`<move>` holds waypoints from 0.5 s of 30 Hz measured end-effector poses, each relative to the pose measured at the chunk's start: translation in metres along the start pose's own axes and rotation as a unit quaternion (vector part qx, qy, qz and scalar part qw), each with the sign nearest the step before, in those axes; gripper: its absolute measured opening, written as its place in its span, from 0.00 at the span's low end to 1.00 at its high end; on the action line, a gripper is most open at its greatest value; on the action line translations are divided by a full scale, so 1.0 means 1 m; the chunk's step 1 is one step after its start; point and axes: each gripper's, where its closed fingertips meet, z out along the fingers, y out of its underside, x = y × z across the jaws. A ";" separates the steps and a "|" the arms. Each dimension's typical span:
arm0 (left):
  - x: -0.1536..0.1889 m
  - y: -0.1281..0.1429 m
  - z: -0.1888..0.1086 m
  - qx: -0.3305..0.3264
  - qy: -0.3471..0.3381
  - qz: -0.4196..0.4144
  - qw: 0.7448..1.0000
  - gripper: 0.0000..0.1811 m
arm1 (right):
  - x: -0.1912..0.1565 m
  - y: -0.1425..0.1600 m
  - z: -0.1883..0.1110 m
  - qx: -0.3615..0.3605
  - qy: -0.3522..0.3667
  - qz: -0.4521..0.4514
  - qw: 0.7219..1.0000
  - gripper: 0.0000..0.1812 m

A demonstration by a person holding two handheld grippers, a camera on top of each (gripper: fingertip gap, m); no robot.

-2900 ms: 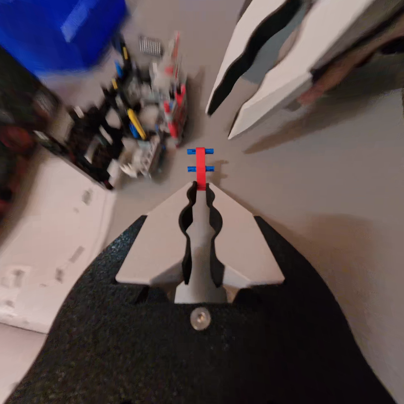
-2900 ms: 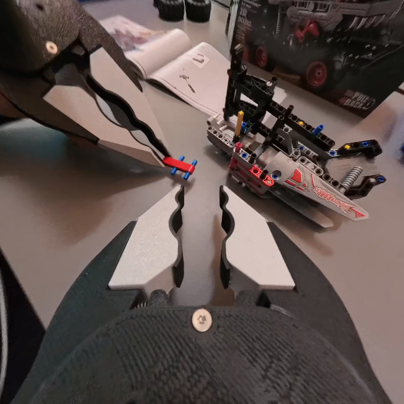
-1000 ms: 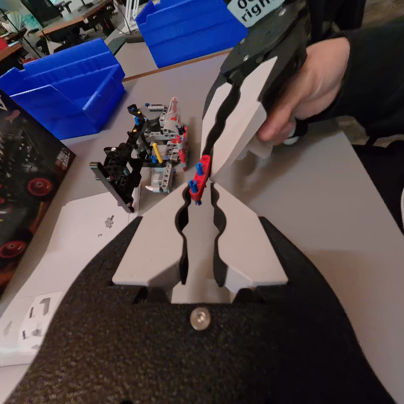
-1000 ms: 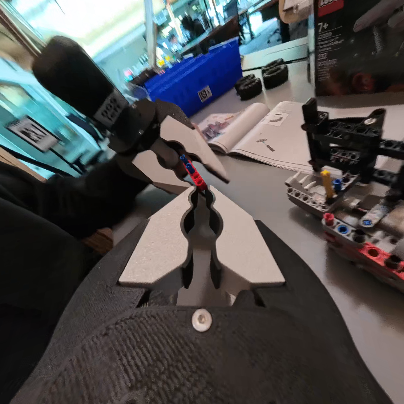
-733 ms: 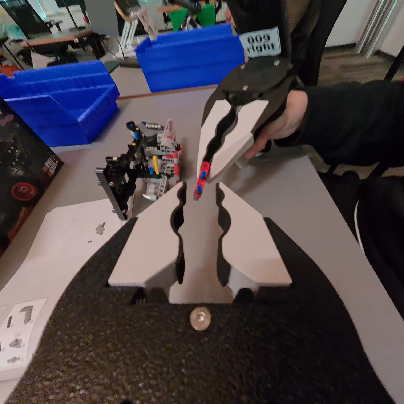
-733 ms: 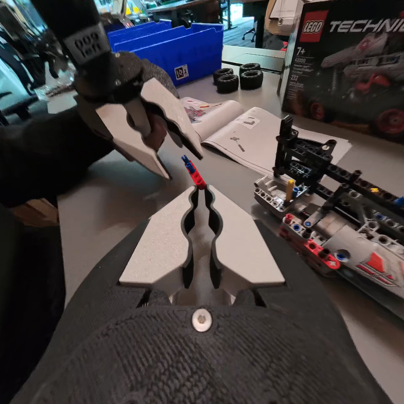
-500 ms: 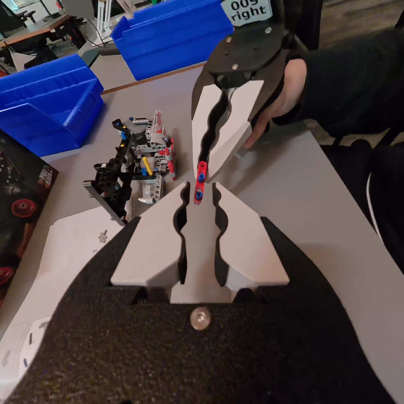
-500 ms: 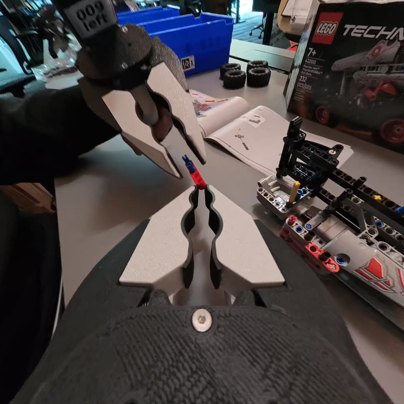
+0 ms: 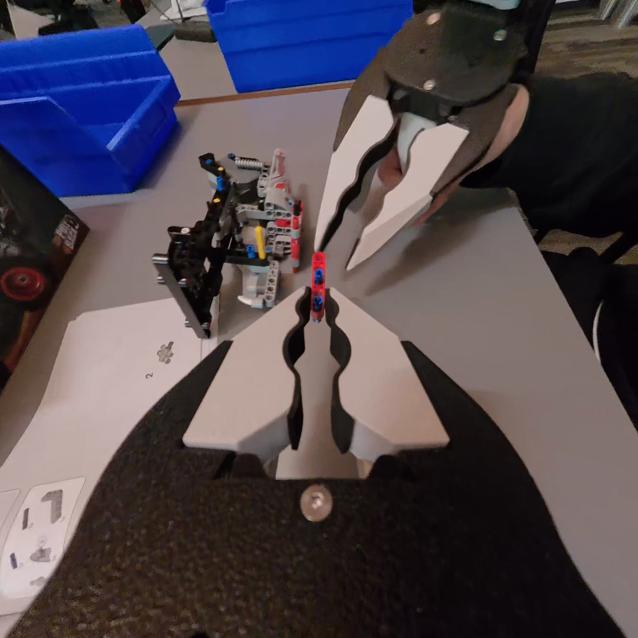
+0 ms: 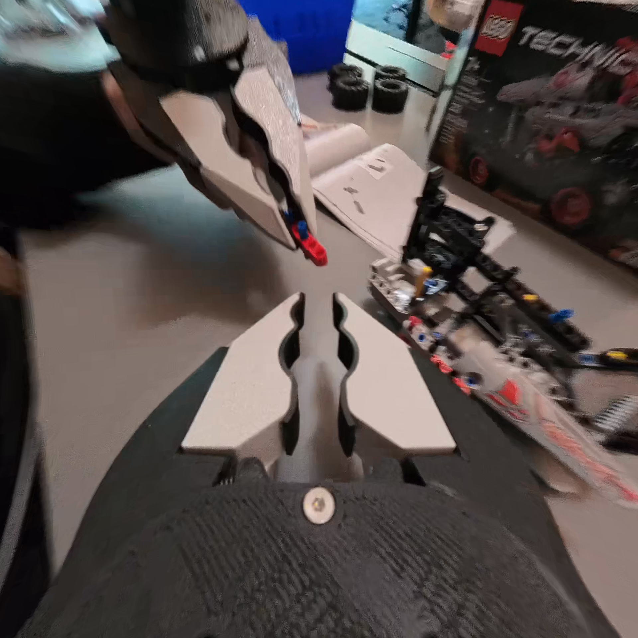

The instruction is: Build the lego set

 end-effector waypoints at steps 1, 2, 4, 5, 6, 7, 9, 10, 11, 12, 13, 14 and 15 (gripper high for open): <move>-0.004 0.000 0.001 -0.003 0.006 -0.009 1.000 0.03 | 0.010 0.003 -0.001 -0.016 0.033 -0.036 0.999 0.11; -0.007 0.001 0.004 -0.007 0.014 -0.017 1.000 0.03 | 0.018 0.004 -0.002 -0.030 0.059 -0.071 0.995 0.13; -0.012 -0.001 0.010 -0.012 0.027 -0.009 1.000 0.03 | 0.027 0.000 -0.001 -0.039 0.090 -0.130 0.987 0.13; -0.018 -0.001 0.013 -0.016 0.019 0.002 1.000 0.03 | 0.029 -0.005 0.000 -0.035 0.099 -0.152 0.983 0.15; -0.023 -0.001 0.017 -0.020 0.010 0.012 1.000 0.03 | 0.030 -0.009 0.001 -0.031 0.105 -0.170 0.979 0.18; -0.024 -0.002 0.021 -0.020 0.014 0.022 0.999 0.03 | 0.030 -0.011 0.001 -0.034 0.104 -0.186 0.976 0.19; -0.025 -0.004 0.028 -0.013 0.016 0.032 0.999 0.03 | 0.035 -0.012 0.002 -0.044 0.103 -0.202 0.973 0.21; -0.025 -0.003 0.031 -0.017 0.020 0.036 0.999 0.03 | 0.037 -0.012 0.003 -0.048 0.099 -0.201 0.973 0.23; -0.025 0.000 0.035 -0.023 0.024 0.041 0.999 0.03 | 0.039 -0.013 0.003 -0.051 0.093 -0.201 0.974 0.24; -0.027 0.003 0.038 -0.028 0.020 0.045 0.998 0.03 | 0.040 -0.013 0.004 -0.053 0.086 -0.204 0.974 0.24; -0.029 0.005 0.041 -0.032 0.017 0.049 0.998 0.03 | 0.039 -0.012 0.005 -0.059 0.075 -0.210 0.973 0.23; -0.029 0.007 0.043 -0.035 0.019 0.052 0.998 0.03 | 0.038 -0.011 0.006 -0.068 0.062 -0.218 0.972 0.22; -0.029 0.009 0.045 -0.036 0.020 0.053 0.998 0.03 | 0.037 -0.010 0.006 -0.075 0.053 -0.223 0.971 0.19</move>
